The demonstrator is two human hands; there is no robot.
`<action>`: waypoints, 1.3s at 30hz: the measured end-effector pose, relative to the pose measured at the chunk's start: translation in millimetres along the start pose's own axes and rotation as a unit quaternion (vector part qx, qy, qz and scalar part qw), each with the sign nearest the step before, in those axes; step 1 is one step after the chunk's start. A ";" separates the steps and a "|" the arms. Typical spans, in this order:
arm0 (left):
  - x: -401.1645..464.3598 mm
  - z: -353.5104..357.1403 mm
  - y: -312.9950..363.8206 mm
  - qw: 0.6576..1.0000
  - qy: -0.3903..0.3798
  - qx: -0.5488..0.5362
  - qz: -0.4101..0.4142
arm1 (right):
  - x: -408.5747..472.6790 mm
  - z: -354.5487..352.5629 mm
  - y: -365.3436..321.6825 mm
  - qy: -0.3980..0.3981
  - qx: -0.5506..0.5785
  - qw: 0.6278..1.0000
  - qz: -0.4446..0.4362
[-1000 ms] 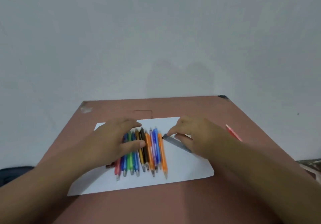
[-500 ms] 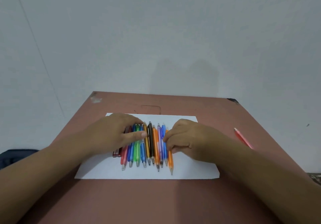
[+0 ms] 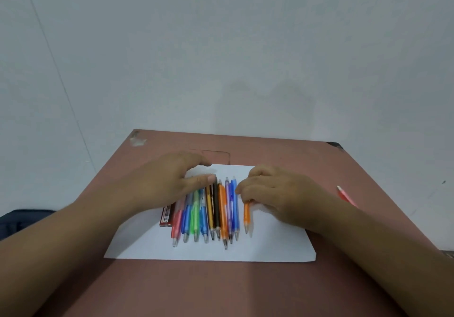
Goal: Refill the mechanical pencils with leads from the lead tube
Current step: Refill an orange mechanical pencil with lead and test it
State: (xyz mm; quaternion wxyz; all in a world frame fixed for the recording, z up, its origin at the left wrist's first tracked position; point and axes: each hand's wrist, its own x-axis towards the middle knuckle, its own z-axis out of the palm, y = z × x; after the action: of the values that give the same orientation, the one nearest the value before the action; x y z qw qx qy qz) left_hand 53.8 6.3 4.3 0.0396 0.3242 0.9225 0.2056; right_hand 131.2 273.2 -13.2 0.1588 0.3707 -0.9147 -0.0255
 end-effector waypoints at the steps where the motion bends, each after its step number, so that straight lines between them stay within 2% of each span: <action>1: 2.3 0.4 1.4 1.000 0.001 -0.009 0.002 | 1.4 -0.8 0.0 0.014 0.009 0.999 0.040; 3: 7.7 1.3 6.4 0.999 0.006 -0.039 0.004 | 4.7 -3.5 -2.1 0.078 0.077 0.986 0.129; 4: 10.7 2.0 8.8 0.999 0.012 -0.049 0.008 | 6.8 -5.6 -4.5 0.115 0.141 0.967 0.179; 8: 21.6 7.0 20.6 0.995 0.033 -0.085 0.035 | 20.2 -11.6 -12.8 0.245 0.398 0.825 0.318; 12: 23.4 15.5 24.6 0.984 0.068 -0.158 0.037 | 40.0 -17.3 -15.4 0.284 0.493 0.719 0.399; 14: 20.6 18.4 27.1 0.974 0.111 -0.197 0.028 | 47.0 -19.4 -15.9 0.288 0.525 0.679 0.425; 16: 17.0 17.9 28.3 0.957 0.194 -0.211 0.043 | 50.6 -19.2 -17.0 0.277 0.517 0.680 0.440; 19: 16.2 14.9 19.6 0.938 0.316 -0.077 0.119 | 51.6 -14.4 -20.5 0.239 0.461 0.735 0.437; 22: 20.2 16.3 11.0 0.923 0.346 0.051 0.161 | 51.1 -10.7 -25.4 0.220 0.453 0.759 0.413; 26: 25.6 18.4 -0.5 0.912 0.359 0.125 0.155 | 49.0 -12.1 -24.8 0.212 0.451 0.762 0.413; 28: 26.6 16.5 -6.6 0.919 0.353 0.120 0.127 | 46.3 -12.8 -21.3 0.231 0.475 0.734 0.426; 33: 27.0 12.0 -11.8 0.958 0.283 0.033 0.043 | 41.6 -18.1 -14.6 0.326 0.616 0.581 0.422; 35: 27.4 13.5 -11.0 0.964 0.261 0.002 0.041 | 42.7 -18.7 -13.8 0.334 0.645 0.540 0.426; 37: 28.1 14.9 -8.8 0.965 0.255 -0.021 0.055 | 43.6 -17.7 -12.6 0.339 0.651 0.519 0.438; 39: 28.9 15.0 -6.6 0.966 0.247 -0.023 0.069 | 43.6 -15.7 -10.3 0.337 0.624 0.537 0.458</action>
State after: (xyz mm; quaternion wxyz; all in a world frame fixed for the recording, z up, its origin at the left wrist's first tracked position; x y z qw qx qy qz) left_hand 30.3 24.7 -10.4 -0.1962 0.3253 0.8740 0.3031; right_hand 113.6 236.9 11.7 0.1738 -0.1118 -0.6232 0.7543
